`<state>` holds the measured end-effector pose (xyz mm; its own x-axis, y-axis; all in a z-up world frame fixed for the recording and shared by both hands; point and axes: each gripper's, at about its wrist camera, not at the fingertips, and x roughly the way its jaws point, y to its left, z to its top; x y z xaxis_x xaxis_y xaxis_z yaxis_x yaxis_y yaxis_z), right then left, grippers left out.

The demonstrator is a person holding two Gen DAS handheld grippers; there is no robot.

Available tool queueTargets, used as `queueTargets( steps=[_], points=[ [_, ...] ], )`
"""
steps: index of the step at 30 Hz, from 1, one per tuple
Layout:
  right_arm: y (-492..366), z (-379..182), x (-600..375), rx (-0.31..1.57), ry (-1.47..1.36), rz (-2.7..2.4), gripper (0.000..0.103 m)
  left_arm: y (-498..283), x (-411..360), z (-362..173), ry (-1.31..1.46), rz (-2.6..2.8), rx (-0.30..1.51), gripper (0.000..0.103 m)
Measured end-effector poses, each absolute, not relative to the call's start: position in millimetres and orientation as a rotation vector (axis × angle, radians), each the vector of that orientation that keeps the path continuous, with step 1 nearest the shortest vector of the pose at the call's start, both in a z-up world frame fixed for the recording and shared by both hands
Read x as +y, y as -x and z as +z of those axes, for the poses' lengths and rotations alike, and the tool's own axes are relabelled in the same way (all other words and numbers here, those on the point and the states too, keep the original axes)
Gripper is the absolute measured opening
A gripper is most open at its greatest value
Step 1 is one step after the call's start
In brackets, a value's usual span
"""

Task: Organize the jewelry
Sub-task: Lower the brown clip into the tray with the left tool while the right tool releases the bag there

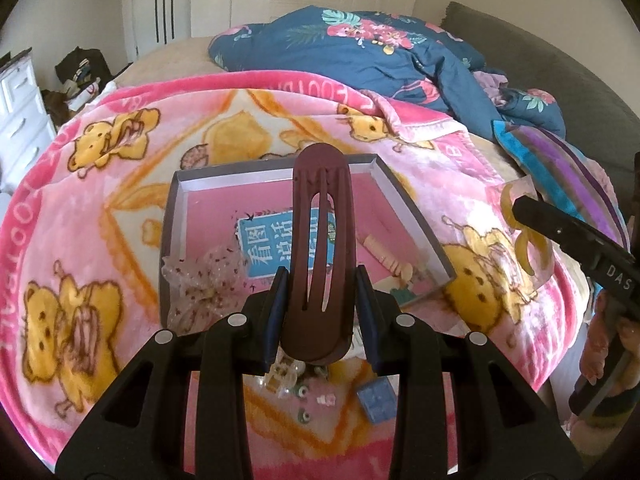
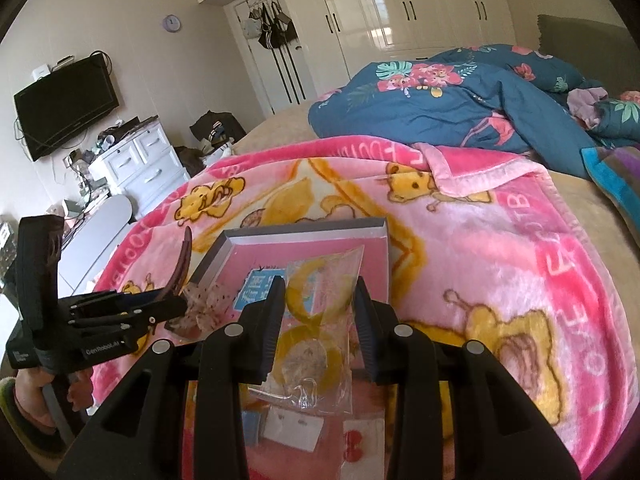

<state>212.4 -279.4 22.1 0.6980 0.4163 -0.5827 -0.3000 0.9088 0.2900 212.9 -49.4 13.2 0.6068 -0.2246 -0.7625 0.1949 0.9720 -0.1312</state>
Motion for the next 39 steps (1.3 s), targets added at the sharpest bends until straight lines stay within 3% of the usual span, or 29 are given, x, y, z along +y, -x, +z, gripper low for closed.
queueTargets(
  steps=[25, 39],
  points=[
    [-277, -15, -257, 0.787, -0.100, 0.352, 0.033, -264, -55, -41, 0.075, -0.230, 0.995, 0.024],
    [-304, -70, -237, 0.915, -0.011, 0.307, 0.035, -270, -54, -59, 0.093, -0.226, 1.035, 0.024]
  ],
)
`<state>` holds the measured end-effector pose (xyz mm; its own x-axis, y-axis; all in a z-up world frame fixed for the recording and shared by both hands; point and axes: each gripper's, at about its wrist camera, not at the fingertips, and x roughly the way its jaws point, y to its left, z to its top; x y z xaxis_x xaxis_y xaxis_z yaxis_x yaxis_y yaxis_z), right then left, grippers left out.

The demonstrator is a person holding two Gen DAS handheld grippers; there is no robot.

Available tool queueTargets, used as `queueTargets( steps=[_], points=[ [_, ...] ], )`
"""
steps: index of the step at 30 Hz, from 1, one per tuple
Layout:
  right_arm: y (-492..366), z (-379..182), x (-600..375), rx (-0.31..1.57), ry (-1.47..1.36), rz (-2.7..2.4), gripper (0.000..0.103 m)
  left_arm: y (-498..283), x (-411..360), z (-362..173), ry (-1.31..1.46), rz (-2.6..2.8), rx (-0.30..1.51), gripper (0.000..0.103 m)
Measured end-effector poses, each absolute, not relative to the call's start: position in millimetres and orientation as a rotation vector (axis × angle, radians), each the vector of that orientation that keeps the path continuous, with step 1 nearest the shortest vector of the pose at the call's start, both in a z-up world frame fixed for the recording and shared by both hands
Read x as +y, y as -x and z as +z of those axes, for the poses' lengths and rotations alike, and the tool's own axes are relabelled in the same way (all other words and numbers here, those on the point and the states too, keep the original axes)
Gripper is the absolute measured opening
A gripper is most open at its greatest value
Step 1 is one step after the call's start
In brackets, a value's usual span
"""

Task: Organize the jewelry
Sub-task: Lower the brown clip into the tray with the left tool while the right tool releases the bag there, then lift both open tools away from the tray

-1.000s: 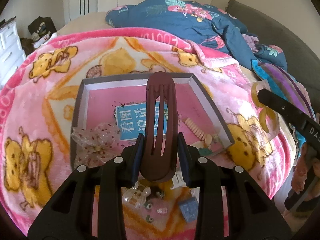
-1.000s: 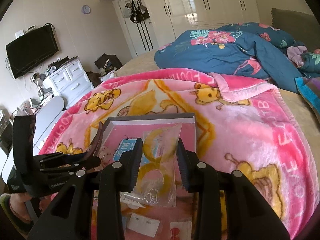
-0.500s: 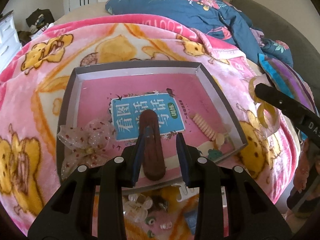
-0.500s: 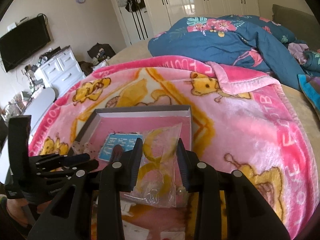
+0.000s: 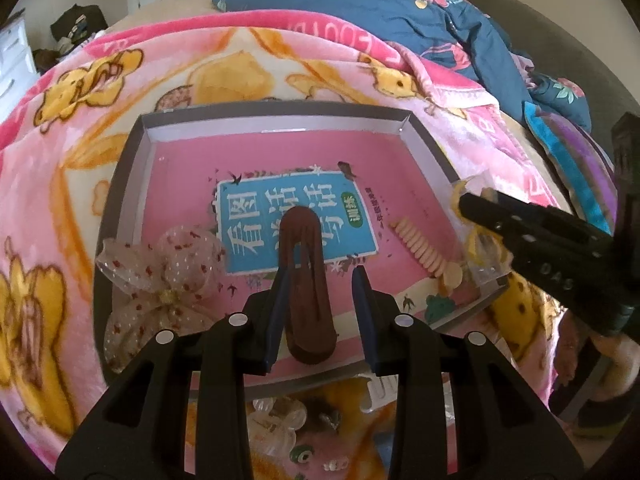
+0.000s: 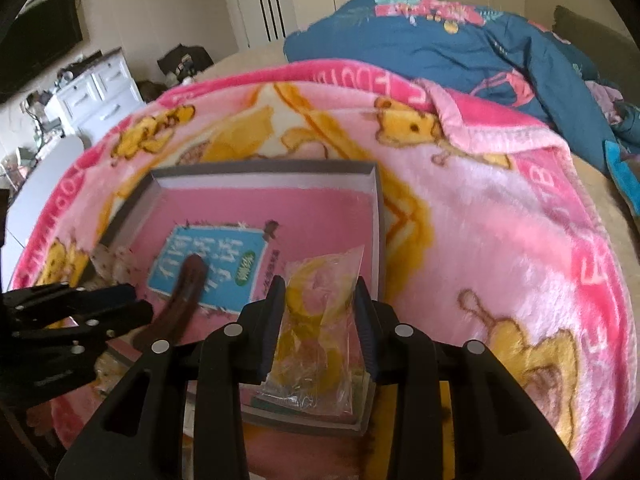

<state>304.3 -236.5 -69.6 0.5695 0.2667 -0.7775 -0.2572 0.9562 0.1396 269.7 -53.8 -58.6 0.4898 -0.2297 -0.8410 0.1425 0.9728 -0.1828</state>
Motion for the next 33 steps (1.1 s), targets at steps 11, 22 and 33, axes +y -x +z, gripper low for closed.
queueTargets(
  steps=[11, 22, 33],
  points=[
    [-288, -65, -250, 0.898, -0.052, 0.287, 0.059, -257, -51, -51, 0.103, -0.217, 1.019, 0.024],
    [-242, -21, -268, 0.790, -0.107, 0.296, 0.090, -230, -43, -23, 0.108, -0.185, 0.959, 0.055],
    [-205, 10, -269, 0.705, -0.106, 0.314, 0.097, -196, -28, 11, 0.102, -0.108, 0.876, 0.094]
  ],
)
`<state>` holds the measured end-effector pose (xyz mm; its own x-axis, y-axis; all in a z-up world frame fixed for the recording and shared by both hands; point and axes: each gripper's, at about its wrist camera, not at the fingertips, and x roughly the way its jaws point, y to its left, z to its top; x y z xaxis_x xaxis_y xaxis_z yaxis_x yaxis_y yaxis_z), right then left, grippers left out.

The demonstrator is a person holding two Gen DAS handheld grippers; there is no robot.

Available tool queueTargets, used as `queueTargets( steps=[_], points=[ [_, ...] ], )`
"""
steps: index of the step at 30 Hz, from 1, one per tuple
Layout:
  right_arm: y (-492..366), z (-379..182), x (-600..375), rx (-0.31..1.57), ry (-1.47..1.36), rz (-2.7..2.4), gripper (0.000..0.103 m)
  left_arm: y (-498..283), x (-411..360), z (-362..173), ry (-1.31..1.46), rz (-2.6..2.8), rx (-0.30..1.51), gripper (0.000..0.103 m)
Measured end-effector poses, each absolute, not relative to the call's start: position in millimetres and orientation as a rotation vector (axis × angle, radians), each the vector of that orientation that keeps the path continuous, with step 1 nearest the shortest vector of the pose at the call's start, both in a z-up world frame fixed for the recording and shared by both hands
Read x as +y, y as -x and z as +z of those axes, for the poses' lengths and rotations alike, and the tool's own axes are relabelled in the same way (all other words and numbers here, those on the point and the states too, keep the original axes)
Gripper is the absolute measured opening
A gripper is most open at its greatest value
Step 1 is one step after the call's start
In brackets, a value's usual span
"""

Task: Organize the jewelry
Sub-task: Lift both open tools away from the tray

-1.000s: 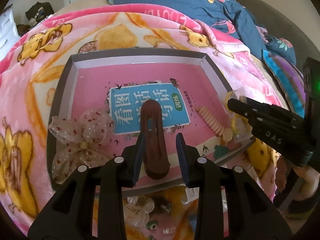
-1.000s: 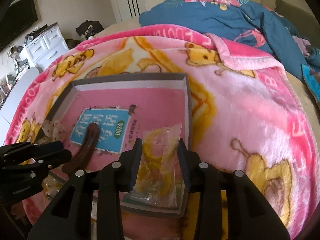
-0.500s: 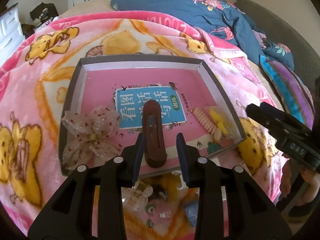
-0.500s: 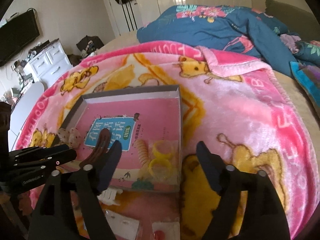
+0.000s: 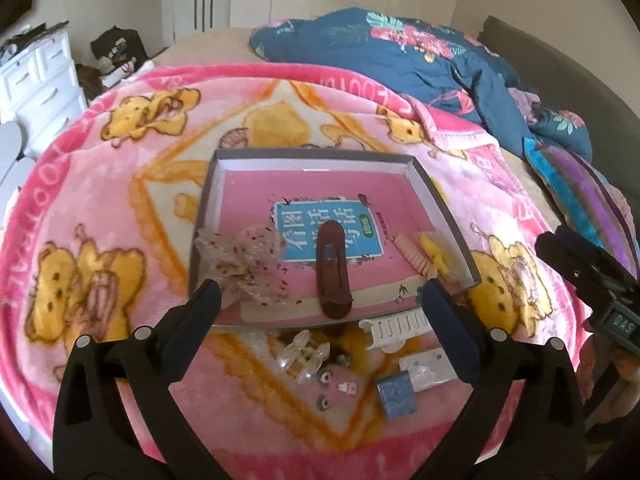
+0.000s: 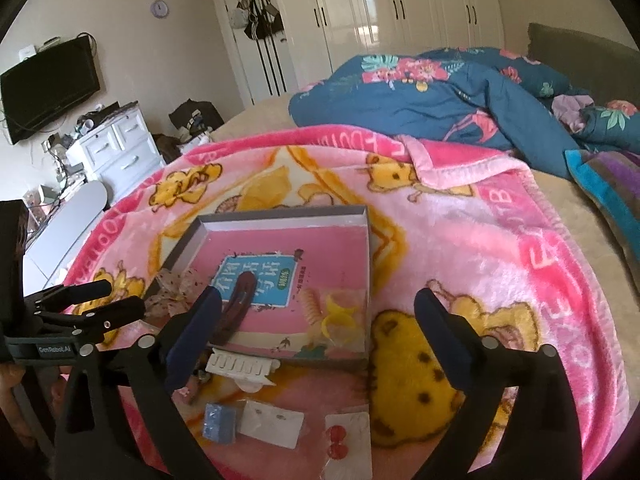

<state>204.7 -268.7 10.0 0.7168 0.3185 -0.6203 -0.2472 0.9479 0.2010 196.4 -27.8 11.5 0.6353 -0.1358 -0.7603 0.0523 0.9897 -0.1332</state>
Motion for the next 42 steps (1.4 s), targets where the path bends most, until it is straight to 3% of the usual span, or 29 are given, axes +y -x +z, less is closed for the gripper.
queueTargets(
  steps=[24, 42],
  points=[
    [-145, 69, -267, 0.550, -0.097, 0.361, 0.098, -140, -14, 57, 0.134, -0.100, 0.757, 0.094],
    [-116, 68, -254, 0.546, -0.054, 0.414, 0.098, -111, -2, 51, 0.114, -0.069, 0.761, 0.094]
  ],
)
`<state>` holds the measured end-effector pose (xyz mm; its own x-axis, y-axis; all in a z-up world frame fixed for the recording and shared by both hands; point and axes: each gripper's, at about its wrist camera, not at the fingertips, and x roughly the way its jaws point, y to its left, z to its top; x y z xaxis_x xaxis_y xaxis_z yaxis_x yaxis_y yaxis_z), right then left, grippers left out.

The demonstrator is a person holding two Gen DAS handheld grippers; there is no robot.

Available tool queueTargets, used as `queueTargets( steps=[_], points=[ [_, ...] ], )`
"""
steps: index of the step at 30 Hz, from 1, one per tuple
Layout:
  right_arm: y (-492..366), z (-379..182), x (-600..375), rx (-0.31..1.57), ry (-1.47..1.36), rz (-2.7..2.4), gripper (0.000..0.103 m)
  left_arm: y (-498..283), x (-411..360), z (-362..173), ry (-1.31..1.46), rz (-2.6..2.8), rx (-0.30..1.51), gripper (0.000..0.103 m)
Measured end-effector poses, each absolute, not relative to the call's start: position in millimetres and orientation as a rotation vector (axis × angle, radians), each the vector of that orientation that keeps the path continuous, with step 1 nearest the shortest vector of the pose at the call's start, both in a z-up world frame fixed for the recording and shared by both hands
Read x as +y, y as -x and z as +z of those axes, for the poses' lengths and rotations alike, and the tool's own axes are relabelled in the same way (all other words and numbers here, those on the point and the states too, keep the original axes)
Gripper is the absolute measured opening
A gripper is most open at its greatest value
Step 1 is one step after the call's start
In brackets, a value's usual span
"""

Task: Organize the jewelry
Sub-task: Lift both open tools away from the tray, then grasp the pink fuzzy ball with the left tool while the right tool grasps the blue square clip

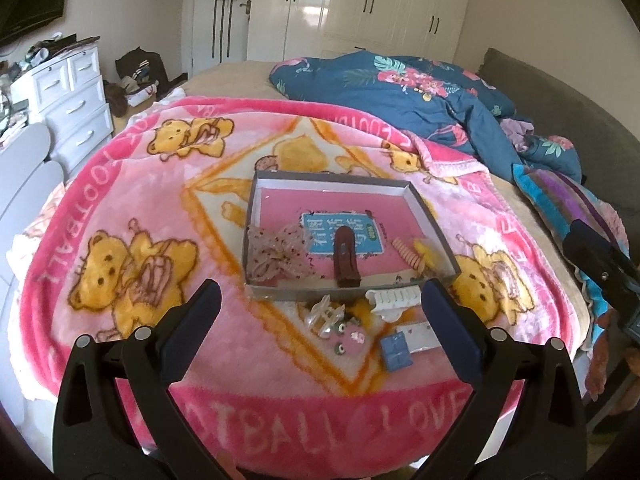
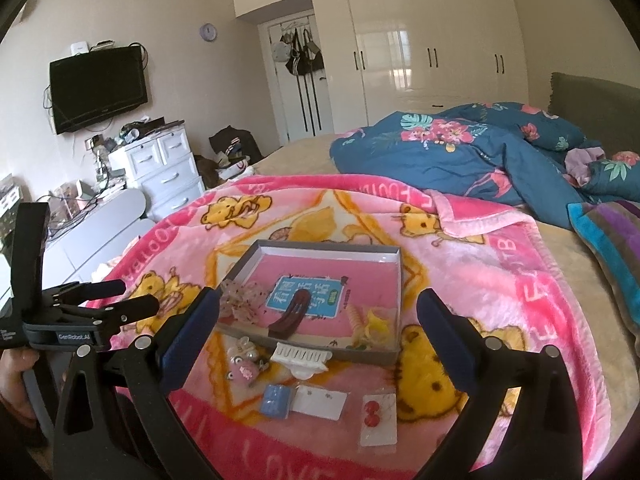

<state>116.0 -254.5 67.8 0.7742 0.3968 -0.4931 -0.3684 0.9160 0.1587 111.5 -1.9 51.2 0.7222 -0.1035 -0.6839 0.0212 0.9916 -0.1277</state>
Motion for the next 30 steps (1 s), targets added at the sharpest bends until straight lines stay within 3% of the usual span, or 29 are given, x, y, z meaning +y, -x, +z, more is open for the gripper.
queueTargets(
  steps=[19, 30],
  points=[
    [-109, 26, -241, 0.638, 0.000, 0.452, 0.098, -113, 14, 2, 0.117, -0.028, 0.867, 0.094],
    [-101, -26, -216, 0.730, 0.101, 0.485, 0.098, -116, 18, -38, 0.115, -0.036, 0.951, 0.094]
  ],
)
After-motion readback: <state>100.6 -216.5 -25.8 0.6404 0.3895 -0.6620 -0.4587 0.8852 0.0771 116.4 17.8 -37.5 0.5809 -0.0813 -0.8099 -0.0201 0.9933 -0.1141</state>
